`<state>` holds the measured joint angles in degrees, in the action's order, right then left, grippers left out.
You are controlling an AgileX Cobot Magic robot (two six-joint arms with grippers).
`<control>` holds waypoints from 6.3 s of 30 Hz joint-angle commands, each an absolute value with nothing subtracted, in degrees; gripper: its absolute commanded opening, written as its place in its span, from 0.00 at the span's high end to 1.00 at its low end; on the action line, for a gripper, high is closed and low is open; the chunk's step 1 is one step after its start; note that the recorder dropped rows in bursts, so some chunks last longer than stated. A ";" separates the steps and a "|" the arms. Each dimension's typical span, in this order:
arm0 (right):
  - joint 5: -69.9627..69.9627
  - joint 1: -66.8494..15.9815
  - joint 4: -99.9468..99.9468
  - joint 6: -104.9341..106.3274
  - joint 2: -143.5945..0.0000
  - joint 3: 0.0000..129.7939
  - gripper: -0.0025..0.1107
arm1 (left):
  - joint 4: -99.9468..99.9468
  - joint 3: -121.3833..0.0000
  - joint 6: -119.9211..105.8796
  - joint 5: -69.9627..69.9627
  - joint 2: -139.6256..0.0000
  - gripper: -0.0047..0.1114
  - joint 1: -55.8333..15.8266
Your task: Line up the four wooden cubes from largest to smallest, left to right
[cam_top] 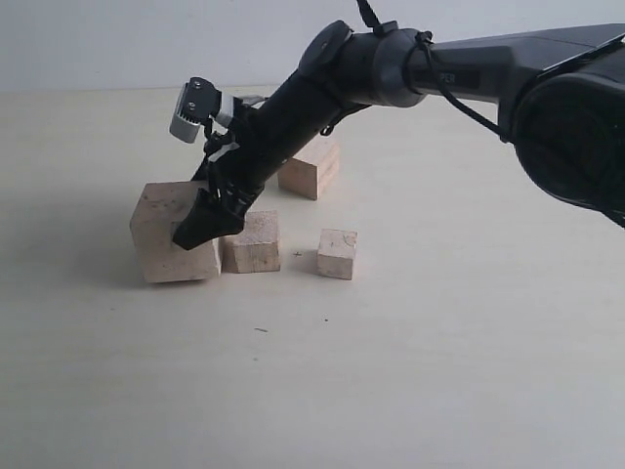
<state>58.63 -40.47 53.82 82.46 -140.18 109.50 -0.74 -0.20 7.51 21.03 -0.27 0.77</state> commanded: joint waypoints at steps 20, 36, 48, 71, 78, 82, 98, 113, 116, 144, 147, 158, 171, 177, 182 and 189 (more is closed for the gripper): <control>54.68 -40.82 46.46 73.83 -142.00 109.47 0.29 | -0.68 0.00 7.34 20.49 0.00 0.96 0.45; 56.63 -40.82 46.48 73.83 -137.28 109.47 0.21 | -0.68 0.00 7.34 20.49 0.00 0.96 0.45; 56.82 -40.96 47.40 74.36 -137.28 109.47 0.11 | -0.68 0.00 7.34 20.49 0.00 0.96 0.45; 53.30 -40.86 40.26 74.26 -135.36 109.47 0.16 | -0.68 0.00 7.34 20.49 0.00 0.96 0.45; 57.52 -40.86 43.64 72.92 -133.25 109.47 0.16 | -0.68 0.00 7.34 20.49 0.00 0.96 0.45; 58.96 -40.86 43.46 69.92 -130.46 109.47 0.16 | -0.68 0.00 7.34 20.49 0.00 0.96 0.45; 58.24 -40.86 6.98 26.78 -122.19 109.47 0.37 | -0.68 0.00 7.34 20.49 0.00 0.96 0.45; 68.96 -40.86 16.42 26.53 -128.00 109.37 0.71 | -0.68 0.00 7.34 20.49 0.00 0.96 0.45; 69.96 -40.86 17.67 27.91 -128.25 109.37 0.74 | -0.68 0.00 7.34 20.49 0.00 0.96 0.45; 69.96 -40.97 36.46 28.94 -130.44 98.16 0.75 | -0.68 0.00 7.34 20.49 0.00 0.96 0.45; 69.96 -40.97 36.48 28.94 -131.42 98.16 0.75 | -0.68 0.00 7.34 20.49 0.00 0.96 0.45; 58.31 -40.85 33.44 27.87 -131.82 98.16 0.75 | -0.68 0.00 7.34 20.49 0.00 0.96 0.45; 41.58 -40.85 27.93 27.42 -131.82 98.16 0.75 | -0.68 0.00 7.34 20.49 0.00 0.96 0.45; 36.71 -40.28 12.55 14.43 -131.82 98.91 0.75 | -0.68 0.00 7.34 20.49 0.00 0.96 0.45; 36.18 -36.82 4.12 5.91 -131.82 102.11 0.75 | -0.68 0.00 7.34 20.49 0.00 0.96 0.45; 41.97 -34.02 4.56 9.81 -128.39 103.86 0.75 | -0.68 0.00 7.34 20.49 0.00 0.96 0.45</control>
